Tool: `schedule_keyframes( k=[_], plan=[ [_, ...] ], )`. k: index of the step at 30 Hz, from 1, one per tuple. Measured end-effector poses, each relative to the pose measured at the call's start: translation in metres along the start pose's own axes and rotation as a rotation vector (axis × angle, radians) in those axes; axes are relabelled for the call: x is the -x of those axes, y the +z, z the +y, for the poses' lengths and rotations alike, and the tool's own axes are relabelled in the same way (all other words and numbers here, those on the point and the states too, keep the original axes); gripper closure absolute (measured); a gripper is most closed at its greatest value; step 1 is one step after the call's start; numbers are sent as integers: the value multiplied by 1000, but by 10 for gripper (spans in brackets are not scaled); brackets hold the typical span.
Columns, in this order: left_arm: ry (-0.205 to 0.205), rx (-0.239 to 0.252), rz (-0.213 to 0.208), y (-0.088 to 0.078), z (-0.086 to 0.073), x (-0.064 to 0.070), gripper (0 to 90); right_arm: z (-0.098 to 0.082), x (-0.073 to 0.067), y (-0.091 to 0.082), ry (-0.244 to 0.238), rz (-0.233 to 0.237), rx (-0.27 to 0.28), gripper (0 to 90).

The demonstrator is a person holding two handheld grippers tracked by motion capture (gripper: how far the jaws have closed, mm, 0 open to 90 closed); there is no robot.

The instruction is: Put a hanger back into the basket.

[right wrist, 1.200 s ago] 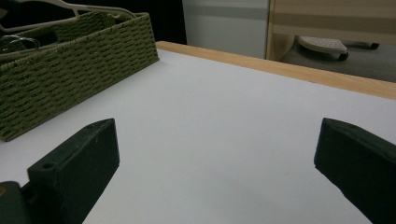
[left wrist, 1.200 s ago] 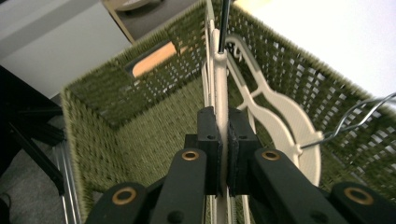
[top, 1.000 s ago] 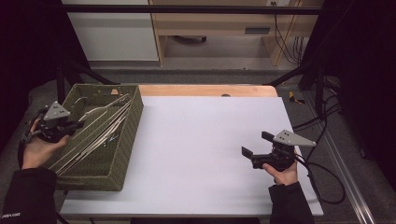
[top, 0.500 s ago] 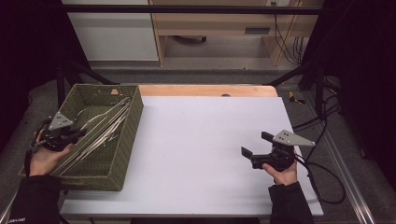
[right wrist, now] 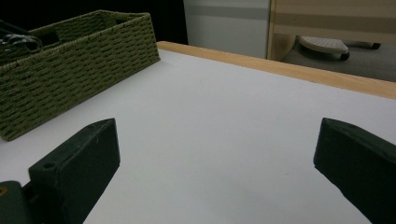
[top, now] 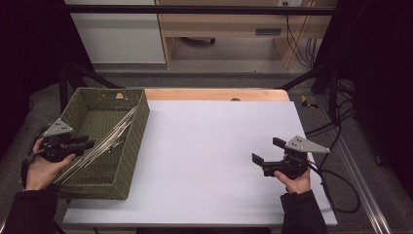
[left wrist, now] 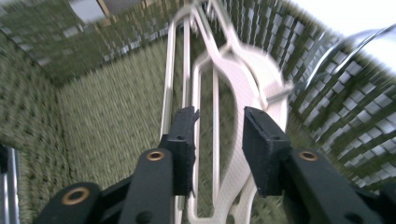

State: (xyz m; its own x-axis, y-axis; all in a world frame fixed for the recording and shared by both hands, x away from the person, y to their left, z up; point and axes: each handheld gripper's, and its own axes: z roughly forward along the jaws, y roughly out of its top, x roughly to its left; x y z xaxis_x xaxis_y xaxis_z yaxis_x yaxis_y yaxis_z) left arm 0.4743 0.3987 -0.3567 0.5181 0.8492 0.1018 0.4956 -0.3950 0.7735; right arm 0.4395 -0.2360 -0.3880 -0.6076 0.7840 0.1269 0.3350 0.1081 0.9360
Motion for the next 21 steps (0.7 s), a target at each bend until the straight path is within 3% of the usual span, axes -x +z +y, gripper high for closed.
schedule_keyframes(
  k=[7,14,21],
  plan=[
    [-81,208,-45,-23,17,17,461,0,0,-1,-1,6,12,9],
    [-89,380,-90,-28,34,55,220,1,0,-4,-5,20,28,8],
    [-66,413,-140,-20,39,93,55,2,0,-7,-8,34,40,8]
  ],
)
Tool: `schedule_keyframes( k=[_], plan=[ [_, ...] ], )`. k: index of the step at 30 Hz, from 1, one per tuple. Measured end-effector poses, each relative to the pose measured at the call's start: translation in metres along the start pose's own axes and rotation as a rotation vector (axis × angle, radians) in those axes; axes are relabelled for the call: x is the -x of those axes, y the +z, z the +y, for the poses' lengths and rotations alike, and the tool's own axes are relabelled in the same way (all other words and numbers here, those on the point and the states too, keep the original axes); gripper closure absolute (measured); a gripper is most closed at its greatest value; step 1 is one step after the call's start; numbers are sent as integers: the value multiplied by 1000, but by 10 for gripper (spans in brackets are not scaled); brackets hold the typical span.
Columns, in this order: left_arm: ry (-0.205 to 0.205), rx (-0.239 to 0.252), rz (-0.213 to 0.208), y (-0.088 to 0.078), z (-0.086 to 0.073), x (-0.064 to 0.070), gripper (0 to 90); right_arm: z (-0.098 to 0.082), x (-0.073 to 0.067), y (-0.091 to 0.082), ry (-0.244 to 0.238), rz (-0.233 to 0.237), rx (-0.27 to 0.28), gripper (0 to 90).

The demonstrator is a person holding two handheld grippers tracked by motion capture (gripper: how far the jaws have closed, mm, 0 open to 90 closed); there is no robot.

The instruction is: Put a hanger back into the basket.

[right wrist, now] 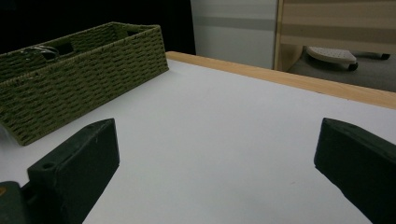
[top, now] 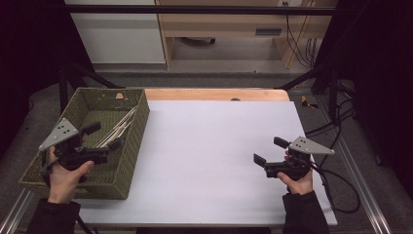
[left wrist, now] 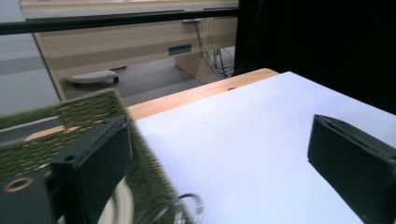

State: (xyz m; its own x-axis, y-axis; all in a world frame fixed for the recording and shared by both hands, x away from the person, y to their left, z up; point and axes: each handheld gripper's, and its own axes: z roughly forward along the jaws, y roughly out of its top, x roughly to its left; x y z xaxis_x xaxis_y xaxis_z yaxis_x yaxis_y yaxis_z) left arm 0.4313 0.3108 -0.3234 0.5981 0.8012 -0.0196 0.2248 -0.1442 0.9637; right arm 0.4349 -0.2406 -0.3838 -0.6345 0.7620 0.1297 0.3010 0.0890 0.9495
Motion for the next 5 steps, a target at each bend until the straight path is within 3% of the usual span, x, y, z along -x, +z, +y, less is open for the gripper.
schedule_keyframes(
  k=[5],
  plan=[
    [-9,3,-12,14,-9,22,34,0,0,-2,-6,14,2,8]
  ],
)
